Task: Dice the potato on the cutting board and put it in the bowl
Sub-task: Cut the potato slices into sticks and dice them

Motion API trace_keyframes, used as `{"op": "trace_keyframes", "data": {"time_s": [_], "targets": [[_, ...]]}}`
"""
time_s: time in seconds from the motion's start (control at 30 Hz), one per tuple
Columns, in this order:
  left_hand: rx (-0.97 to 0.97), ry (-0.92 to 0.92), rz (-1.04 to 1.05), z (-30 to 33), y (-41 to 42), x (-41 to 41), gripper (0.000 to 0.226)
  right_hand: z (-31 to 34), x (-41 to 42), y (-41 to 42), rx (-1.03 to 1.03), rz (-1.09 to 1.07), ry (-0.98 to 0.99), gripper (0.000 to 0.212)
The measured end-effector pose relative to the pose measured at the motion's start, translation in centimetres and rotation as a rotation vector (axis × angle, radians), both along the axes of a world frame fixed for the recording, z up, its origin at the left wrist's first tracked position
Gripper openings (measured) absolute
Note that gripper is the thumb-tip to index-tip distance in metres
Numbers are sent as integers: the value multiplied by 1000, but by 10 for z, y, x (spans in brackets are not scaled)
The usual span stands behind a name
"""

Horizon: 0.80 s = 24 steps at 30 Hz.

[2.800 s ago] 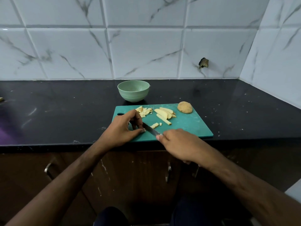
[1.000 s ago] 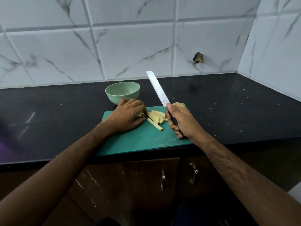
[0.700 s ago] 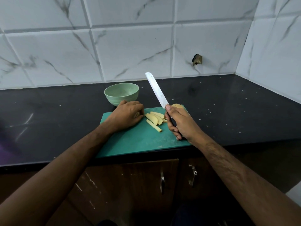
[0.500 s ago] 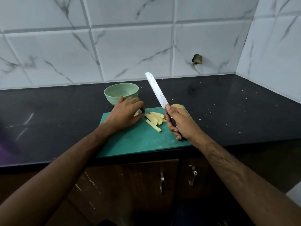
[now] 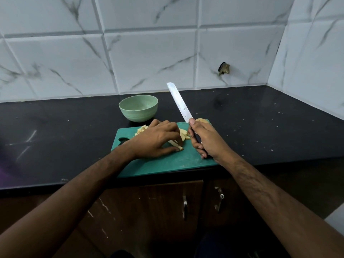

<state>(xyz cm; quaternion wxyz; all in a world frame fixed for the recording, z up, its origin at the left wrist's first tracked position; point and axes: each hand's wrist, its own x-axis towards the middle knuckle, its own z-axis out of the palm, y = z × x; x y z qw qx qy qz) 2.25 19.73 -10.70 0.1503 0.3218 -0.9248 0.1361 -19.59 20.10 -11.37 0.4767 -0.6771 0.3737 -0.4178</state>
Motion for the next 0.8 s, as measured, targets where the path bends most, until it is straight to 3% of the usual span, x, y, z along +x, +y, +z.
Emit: {"op": "trace_keyframes", "data": {"time_s": [0.13, 0.4, 0.5, 0.67, 0.8], "targets": [[-48, 94, -20, 6, 12, 2, 21, 0, 0, 1, 9, -7, -18, 46], [343, 767, 96, 20, 38, 18, 12, 2, 0, 3, 12, -24, -7, 46], [379, 726, 185, 12, 42, 34, 9, 2, 0, 3, 7, -26, -7, 46], [204, 358, 336, -10, 54, 59, 11, 2, 1, 4, 4, -33, 10, 46], [194, 351, 310, -17, 58, 64, 11, 6, 4, 6, 18, -37, 64, 46]]}}
